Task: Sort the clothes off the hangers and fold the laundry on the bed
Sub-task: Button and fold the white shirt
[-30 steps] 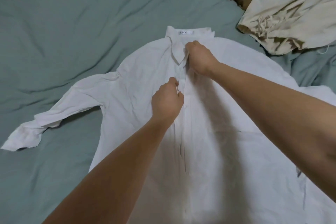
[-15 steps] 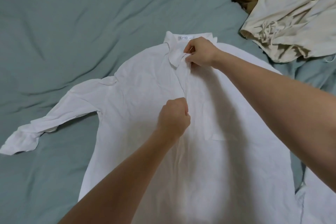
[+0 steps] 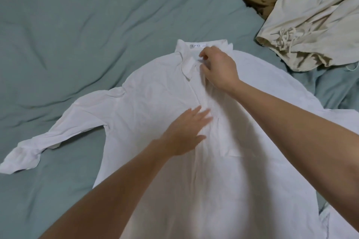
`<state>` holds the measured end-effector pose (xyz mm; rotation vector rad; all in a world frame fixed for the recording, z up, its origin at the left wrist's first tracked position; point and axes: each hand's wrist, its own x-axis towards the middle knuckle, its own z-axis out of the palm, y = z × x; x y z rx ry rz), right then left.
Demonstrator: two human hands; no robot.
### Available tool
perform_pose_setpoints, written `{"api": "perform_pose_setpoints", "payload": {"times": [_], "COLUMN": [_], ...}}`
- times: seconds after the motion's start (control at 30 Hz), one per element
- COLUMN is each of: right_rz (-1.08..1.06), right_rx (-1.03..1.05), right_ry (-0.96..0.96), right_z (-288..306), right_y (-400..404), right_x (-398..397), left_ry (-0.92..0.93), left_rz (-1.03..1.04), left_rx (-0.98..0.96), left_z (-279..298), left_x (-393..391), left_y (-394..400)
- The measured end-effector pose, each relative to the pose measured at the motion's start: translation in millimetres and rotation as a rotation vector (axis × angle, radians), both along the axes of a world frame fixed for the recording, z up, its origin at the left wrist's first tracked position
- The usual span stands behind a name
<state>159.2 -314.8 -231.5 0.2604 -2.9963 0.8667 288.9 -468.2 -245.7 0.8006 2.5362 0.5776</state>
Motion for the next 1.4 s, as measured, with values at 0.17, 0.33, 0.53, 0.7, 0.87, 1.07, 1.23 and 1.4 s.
{"api": "perform_pose_setpoints", "payload": {"times": [0.17,0.33,0.53,0.7,0.87,1.07,1.23,1.4], "right_rz": [0.024,0.285,0.419,0.647,0.667,0.597,0.481,0.314], "right_rx": [0.092,0.451,0.269,0.578,0.404,0.414,0.244,-0.035], "right_ry": [0.123,-0.158,-0.546,-0.38,-0.444,-0.544,-0.583,-0.717], "right_z": [19,30,35,44,52,68,71,67], "right_y": [22,49,61,56,49,48,51,53], "right_x": [-39,-89,-96,-95,-97,-104,-114,-119], "left_ry": [0.219,0.169,-0.136,0.023,-0.094,-0.14,0.164,0.713], "left_rz": [0.457,0.284,-0.079,-0.25,-0.211,-0.105,-0.014,-0.095], "left_rx": [0.148,-0.12,-0.264,-0.445,-0.337,-0.283,-0.25,0.193], "left_z": [39,43,33,44,56,55,58,44], "left_x": [-94,-190,-232,-241,-247,-241,-225,-168], "left_y": [-10,3,-5,-8,-11,-26,-14,17]}}
